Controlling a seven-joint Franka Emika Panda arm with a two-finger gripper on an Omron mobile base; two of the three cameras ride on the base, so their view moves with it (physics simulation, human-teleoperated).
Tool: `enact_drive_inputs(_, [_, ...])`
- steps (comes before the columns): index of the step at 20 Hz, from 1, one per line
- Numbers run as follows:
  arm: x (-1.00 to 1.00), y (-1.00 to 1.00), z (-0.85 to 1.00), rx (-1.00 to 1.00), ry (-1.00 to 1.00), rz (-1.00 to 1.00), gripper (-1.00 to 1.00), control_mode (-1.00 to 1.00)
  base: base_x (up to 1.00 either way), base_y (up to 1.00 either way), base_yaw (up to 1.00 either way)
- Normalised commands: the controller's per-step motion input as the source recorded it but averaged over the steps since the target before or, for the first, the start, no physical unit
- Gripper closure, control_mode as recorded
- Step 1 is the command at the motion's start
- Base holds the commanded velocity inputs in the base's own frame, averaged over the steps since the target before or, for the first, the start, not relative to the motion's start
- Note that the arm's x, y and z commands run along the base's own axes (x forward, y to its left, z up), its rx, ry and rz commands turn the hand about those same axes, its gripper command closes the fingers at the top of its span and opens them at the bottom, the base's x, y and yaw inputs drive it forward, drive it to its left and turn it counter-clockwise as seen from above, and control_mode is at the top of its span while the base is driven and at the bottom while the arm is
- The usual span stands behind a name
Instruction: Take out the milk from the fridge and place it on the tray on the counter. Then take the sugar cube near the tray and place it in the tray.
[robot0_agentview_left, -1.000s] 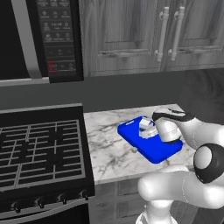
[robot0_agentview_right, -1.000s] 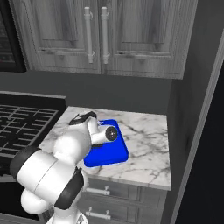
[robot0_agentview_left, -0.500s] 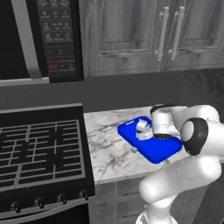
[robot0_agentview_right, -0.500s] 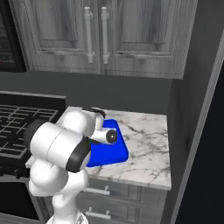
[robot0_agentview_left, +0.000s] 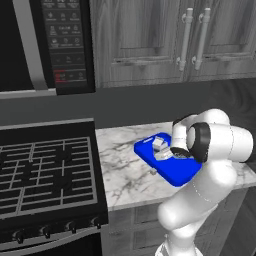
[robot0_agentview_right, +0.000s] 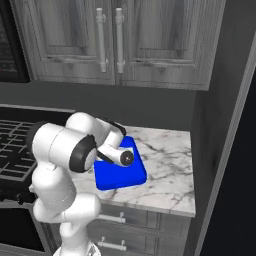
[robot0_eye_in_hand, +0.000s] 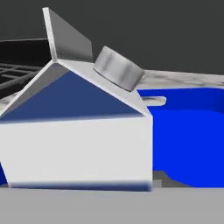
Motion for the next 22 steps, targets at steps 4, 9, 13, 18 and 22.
enact_drive_inputs(4, [-0.16,-0.01,-0.02,0.00,-0.05,0.00,-1.00,-1.00,0.00,0.00,0.00])
enact_drive_inputs(9, [-0.27,-0.09,0.20,0.03,-0.12,0.00,-1.00,-1.00,0.00,0.00,0.00])
enact_drive_inputs(13, [-0.27,-0.06,0.44,0.03,-0.12,0.00,-1.00,-1.00,0.00,0.00,0.00])
enact_drive_inputs(18, [-0.24,0.00,0.54,0.00,-0.12,0.00,-1.00,-1.00,0.00,0.00,0.00])
enact_drive_inputs(22, [-0.08,0.00,0.64,0.00,-0.06,0.00,-1.00,-1.00,0.00,0.00,0.00])
